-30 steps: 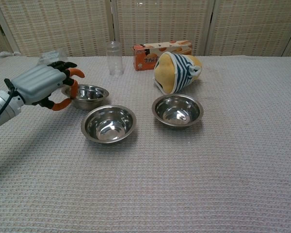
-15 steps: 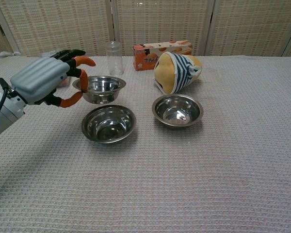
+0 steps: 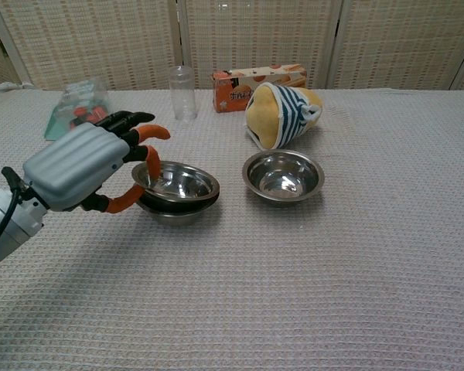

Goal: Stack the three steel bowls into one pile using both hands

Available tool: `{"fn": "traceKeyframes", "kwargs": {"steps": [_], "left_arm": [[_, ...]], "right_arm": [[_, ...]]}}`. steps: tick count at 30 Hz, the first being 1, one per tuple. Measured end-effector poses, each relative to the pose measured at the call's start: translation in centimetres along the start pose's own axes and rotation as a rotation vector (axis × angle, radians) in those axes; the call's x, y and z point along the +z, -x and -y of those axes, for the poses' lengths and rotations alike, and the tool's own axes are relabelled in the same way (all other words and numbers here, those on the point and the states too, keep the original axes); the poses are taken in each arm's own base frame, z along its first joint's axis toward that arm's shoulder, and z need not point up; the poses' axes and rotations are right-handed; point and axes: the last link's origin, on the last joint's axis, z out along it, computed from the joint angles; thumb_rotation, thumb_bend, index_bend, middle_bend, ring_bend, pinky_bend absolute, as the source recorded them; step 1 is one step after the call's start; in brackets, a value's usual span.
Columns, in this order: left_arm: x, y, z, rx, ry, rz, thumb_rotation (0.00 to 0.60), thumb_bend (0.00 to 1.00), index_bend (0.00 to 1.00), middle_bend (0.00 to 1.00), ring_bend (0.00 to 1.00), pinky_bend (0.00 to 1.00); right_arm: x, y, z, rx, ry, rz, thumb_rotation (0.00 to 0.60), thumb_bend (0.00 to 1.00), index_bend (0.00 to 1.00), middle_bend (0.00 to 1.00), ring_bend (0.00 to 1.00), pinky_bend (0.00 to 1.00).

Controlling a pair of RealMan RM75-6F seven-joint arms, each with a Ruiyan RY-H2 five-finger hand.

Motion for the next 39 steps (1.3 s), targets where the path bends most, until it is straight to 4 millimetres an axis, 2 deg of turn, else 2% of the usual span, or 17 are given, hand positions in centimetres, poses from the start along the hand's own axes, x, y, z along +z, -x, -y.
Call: {"fn": "traceKeyframes", "kwargs": {"steps": [1,5,14,17,22,25,29,36,39], "left_arm": [[-0.1,0.1,-0.1,0.003,-0.005,0.014,0.600,0.46,0.00,0.00,0.00,0.09],[-0.4,0.1,-0.7,-0.005,-0.018,0.056,0.600,0.46,0.00,0.00,0.00,0.09],[-2.3,-2.5,-1.1,-0.056,-0.007,0.086,0.600,0.44,0.00,0.00,0.00,0.09],[-3.4,-3.8,-0.6,-0.048,-0.015,0.097,0.600,0.45,0.00,0.00,0.00,0.09],[-6.5,-5.1,1.7,0.004,-0.071,0.154,0.600,0.44,0.00,0.00,0.00,0.09],[-9.1,-5.6,3.9,0.036,-0.148,0.190,0.600,0.44,0.00,0.00,0.00,0.08],[-12.8,-6.4,6.5,0.037,-0.282,0.185,0.600,0.44,0.00,0.00,0.00,0.08],[-17.5,-8.9,10.7,-0.035,-0.457,0.094,0.600,0.44,0.00,0.00,0.00,0.08],[-18.5,-10.0,11.7,-0.026,-0.480,0.074,0.600,0.44,0.00,0.00,0.00,0.08]], "right_arm": [[0.0,0.0,0.0,0.000,-0.001,0.000,0.600,0.06,0.00,0.00,0.00,0.00],[-0.1,0.0,0.1,0.000,-0.007,0.000,0.600,0.06,0.00,0.00,0.00,0.00],[0.1,0.6,0.6,-0.016,-0.018,0.022,0.600,0.07,0.00,0.00,0.00,0.00],[0.3,1.1,0.9,-0.025,-0.026,0.039,0.600,0.07,0.00,0.00,0.00,0.00],[1.1,1.9,1.7,-0.027,-0.049,0.056,0.600,0.07,0.00,0.00,0.00,0.00],[2.3,2.4,2.4,-0.026,-0.076,0.063,0.600,0.07,0.00,0.00,0.00,0.00],[5.4,3.4,4.4,-0.030,-0.153,0.073,0.600,0.07,0.00,0.00,0.00,0.00],[11.0,5.9,10.1,-0.075,-0.318,0.055,0.600,0.07,0.22,0.00,0.00,0.00],[12.8,7.7,12.4,-0.121,-0.356,0.057,0.600,0.07,0.28,0.00,0.00,0.00]]}}
